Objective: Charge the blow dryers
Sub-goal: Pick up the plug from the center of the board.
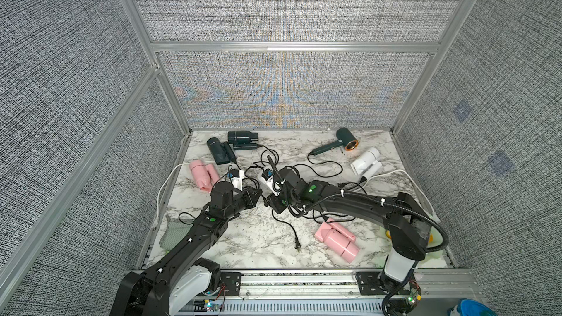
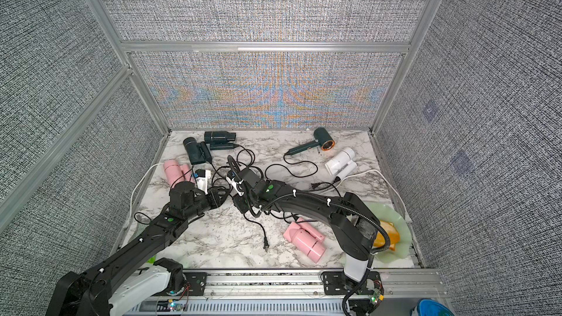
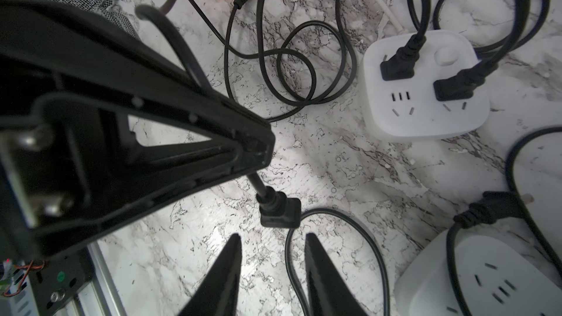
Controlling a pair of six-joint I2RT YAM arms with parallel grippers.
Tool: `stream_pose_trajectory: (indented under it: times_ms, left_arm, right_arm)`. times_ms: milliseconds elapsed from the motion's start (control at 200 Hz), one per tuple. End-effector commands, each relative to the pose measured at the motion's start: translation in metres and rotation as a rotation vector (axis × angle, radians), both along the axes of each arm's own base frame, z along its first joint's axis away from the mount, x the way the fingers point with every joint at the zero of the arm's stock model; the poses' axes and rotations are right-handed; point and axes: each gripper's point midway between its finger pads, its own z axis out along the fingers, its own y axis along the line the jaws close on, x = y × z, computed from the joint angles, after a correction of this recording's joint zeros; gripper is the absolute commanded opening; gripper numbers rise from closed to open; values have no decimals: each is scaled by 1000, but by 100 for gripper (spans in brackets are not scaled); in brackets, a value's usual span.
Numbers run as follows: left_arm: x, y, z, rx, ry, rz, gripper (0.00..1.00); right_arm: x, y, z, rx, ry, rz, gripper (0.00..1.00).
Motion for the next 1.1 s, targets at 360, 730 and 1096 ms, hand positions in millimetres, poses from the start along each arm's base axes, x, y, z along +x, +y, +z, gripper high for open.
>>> stream_pose_trajectory:
  times_ms: [360, 730, 1096]
  left_arm:
    - [0, -3, 6, -15, -9, -12, 6]
    - [2, -6, 5, -24, 0, -23, 7]
    - [4, -5, 3, -13, 12, -14, 8]
  right_arm:
    - [6, 6, -14, -50, -5, -6, 39]
    - [13, 11, -22, -97, -30, -8, 38]
    - [14, 7, -24, -119, -56, -17, 25]
